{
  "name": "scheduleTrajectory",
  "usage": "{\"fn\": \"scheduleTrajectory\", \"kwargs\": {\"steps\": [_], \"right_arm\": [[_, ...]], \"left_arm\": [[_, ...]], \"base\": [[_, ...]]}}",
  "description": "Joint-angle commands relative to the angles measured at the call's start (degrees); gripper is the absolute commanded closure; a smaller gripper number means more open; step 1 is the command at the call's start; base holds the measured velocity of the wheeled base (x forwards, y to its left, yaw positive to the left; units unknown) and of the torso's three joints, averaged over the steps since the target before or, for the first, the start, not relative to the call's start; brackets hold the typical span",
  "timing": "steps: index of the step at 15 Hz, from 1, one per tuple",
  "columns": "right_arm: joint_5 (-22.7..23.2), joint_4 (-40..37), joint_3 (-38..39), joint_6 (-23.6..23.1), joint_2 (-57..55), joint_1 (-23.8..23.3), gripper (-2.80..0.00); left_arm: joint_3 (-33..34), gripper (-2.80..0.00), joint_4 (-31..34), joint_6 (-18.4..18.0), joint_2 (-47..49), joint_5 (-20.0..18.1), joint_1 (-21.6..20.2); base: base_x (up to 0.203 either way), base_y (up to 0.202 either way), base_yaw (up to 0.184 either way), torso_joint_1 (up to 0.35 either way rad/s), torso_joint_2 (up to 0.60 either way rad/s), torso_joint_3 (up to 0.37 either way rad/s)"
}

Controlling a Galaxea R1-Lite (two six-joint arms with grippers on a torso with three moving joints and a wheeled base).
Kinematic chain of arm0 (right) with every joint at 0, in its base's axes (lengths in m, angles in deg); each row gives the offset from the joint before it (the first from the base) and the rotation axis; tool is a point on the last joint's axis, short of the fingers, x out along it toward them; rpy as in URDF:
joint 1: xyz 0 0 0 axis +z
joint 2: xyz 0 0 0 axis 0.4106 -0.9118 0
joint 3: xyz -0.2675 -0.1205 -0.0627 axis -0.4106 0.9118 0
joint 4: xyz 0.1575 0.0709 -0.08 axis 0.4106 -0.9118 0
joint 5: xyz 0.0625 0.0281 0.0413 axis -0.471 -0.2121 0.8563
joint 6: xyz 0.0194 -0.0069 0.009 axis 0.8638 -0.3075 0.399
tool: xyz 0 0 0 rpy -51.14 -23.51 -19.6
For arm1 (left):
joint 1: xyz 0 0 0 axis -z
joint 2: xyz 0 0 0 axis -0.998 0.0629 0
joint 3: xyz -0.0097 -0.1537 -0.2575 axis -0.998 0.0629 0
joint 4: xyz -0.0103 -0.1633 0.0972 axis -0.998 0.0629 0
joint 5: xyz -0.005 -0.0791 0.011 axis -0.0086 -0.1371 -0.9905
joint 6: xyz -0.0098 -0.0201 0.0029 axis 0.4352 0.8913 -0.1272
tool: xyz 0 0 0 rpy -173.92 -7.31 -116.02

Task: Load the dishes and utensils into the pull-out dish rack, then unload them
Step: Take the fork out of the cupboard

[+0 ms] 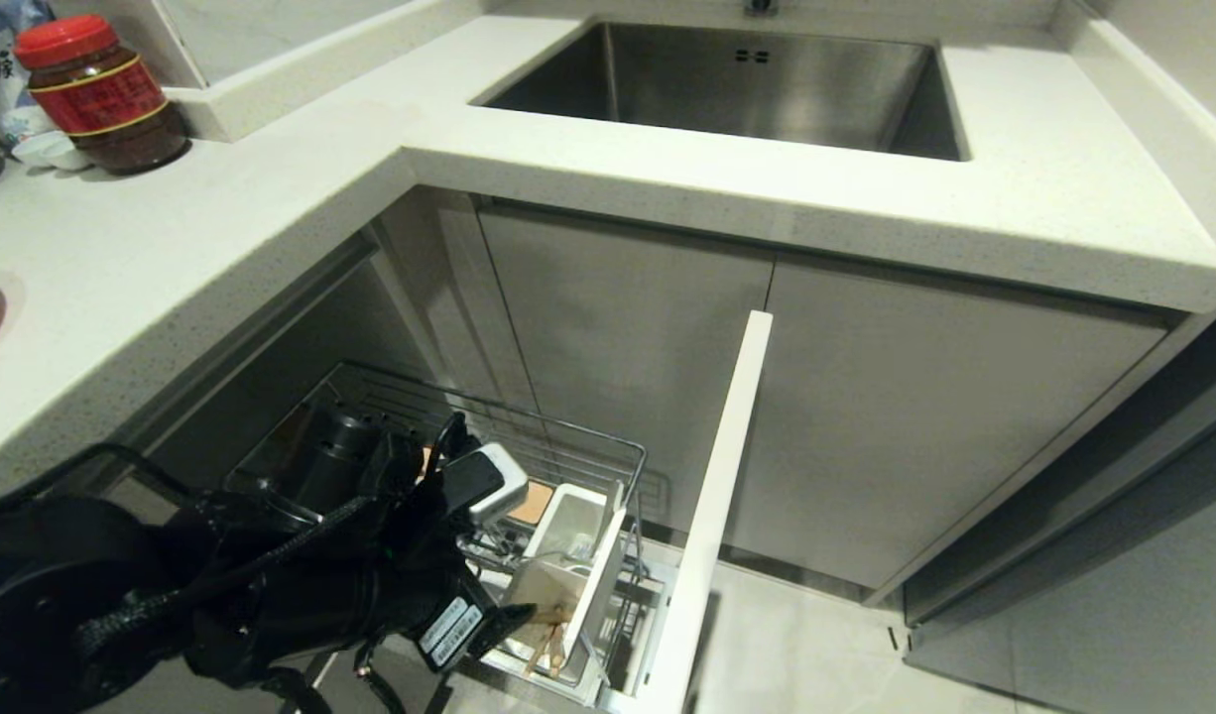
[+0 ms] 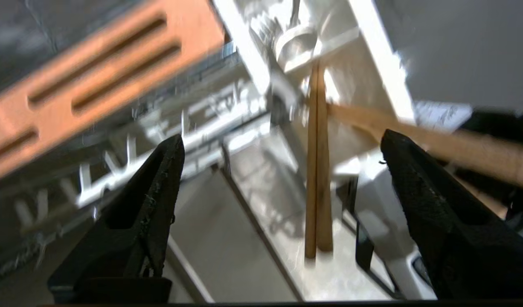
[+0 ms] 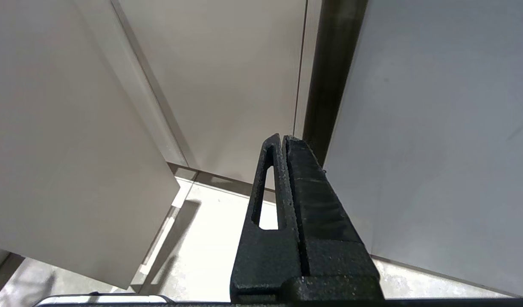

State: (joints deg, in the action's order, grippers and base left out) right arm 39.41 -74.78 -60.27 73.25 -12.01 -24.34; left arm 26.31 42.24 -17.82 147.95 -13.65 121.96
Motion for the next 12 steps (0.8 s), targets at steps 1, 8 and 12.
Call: {"fn": "scheduleTrajectory", "kwargs": {"steps": [1,8,12], "right_arm": [[0.01,0.04,1.49,0.0,-0.05,0.01,0.0],[0.02,0.04,1.49,0.0,-0.05,0.01,0.0],[0.02,0.04,1.49,0.0,-0.05,0.01,0.0]], "left_arm": [[-0.01,-2.8,-3.69,-0.47,3.56,-0.12,-0.26],[0.26,-2.8,-7.32,-0.64,6.97,-0.13,-0.24],[0.26,-2.8,-7.58,-0.9,6.88,-0.13,-0.33]], "base": [[0.0,0.0,0.0,0.0,0.0,0.0],[0.0,0.0,0.0,0.0,0.0,0.0],[0.0,0.0,0.0,0.0,0.0,0.0]]}}
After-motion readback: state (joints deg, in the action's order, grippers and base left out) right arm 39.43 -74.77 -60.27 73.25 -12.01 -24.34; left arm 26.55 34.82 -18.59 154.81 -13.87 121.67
